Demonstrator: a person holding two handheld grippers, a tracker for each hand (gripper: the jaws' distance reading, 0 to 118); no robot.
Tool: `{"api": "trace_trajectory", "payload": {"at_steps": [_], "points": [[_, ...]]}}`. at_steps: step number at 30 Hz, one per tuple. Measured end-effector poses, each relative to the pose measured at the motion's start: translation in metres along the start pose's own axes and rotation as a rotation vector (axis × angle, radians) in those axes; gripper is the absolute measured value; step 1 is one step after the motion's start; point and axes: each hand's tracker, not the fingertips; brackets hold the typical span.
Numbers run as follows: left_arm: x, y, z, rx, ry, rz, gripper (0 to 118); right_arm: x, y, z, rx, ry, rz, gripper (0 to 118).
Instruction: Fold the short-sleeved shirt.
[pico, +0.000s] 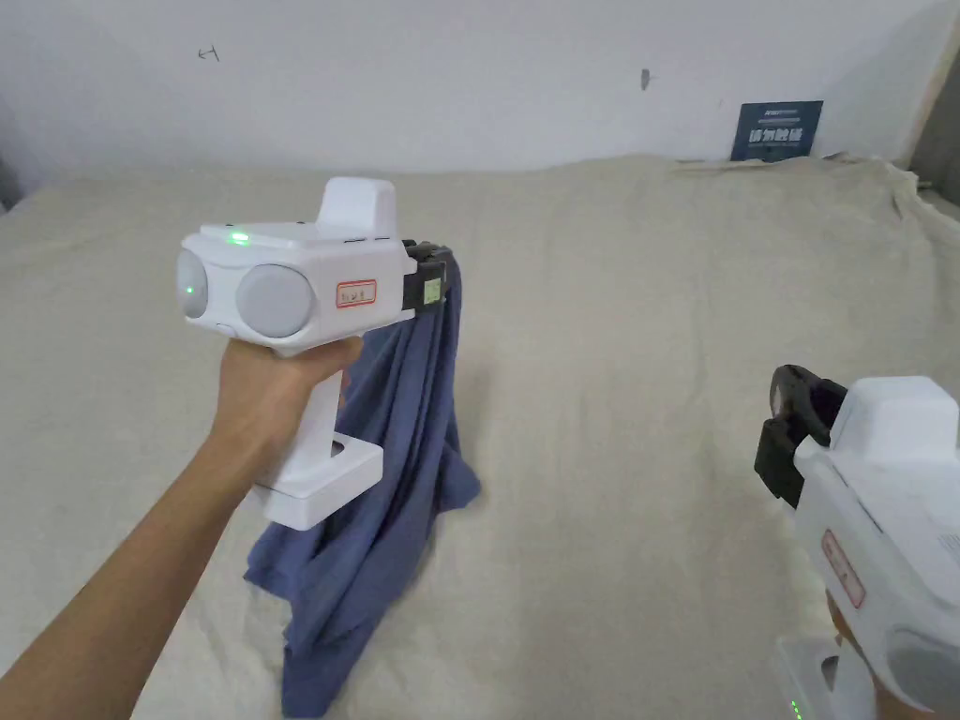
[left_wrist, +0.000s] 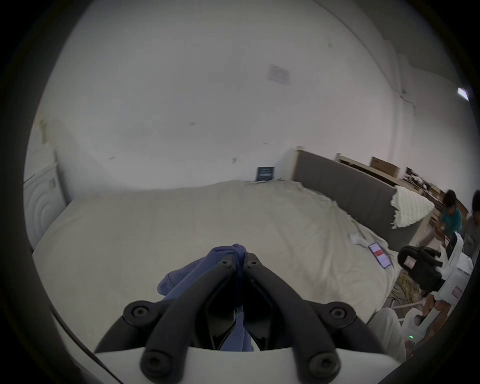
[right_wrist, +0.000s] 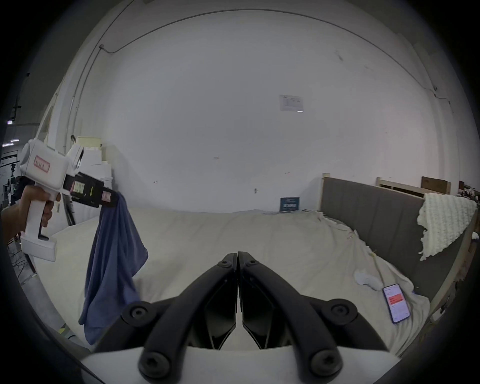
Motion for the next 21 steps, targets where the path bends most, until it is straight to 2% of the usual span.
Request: {"api": "trace_trajectory", "payload": {"at_steps": [8,12,21], "points": [[0.075,-0.003,-0.039,-0.025,-0.183,-0.101,0,0.043,0.003,0.019,0.010,-0.117,0.000,0],[0.093,-0.036,-0.070,-0.146,-0.236,-0.121,0,0.057,-0.003,0.023,-0.003,-0.151,-0.005,0],[0.096,-0.149,-0.155,-0.525,-0.176,-0.145,0,0.065,-0.023,0.021,-0.057,-0.173,-0.026,0]]}}
